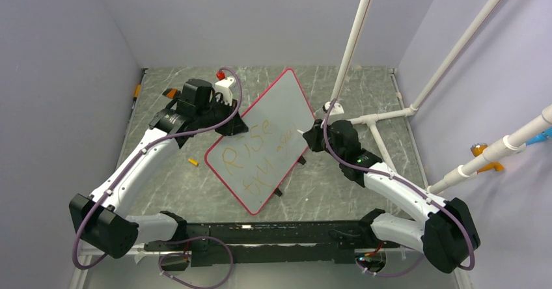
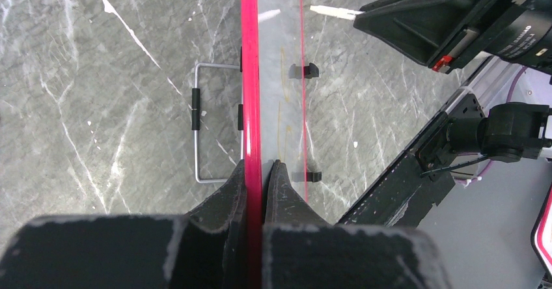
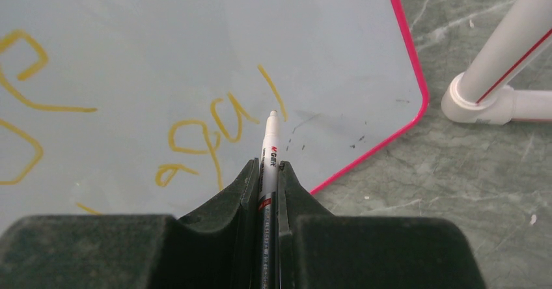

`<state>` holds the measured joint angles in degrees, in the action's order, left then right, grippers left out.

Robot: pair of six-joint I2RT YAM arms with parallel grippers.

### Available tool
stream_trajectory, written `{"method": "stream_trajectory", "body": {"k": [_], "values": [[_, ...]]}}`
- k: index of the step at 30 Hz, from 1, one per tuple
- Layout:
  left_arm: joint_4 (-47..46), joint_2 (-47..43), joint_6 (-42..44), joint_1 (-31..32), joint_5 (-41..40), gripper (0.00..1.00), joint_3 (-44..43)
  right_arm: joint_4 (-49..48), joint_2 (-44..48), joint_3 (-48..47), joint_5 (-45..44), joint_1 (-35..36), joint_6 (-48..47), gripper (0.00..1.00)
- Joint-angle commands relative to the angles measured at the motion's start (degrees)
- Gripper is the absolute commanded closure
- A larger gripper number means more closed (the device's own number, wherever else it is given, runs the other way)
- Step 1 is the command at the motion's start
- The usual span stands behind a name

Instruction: Write a sentence on the whiteboard

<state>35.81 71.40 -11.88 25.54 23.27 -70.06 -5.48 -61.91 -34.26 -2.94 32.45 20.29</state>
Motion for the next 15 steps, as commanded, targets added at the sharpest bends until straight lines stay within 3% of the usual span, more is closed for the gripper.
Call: {"method": "stream_trajectory", "body": {"k": [1, 15], "values": [[5.8, 1.0, 15.9, -0.1, -13.3, 1.00, 2.7, -0.9, 0.6, -4.9, -0.8, 0.1, -1.0, 1.00], [5.7, 1.1, 15.9, -0.1, -13.4, 1.00, 3.0, -4.2, -7.0, -11.9, 1.1, 0.2, -1.1, 1.00]]}}
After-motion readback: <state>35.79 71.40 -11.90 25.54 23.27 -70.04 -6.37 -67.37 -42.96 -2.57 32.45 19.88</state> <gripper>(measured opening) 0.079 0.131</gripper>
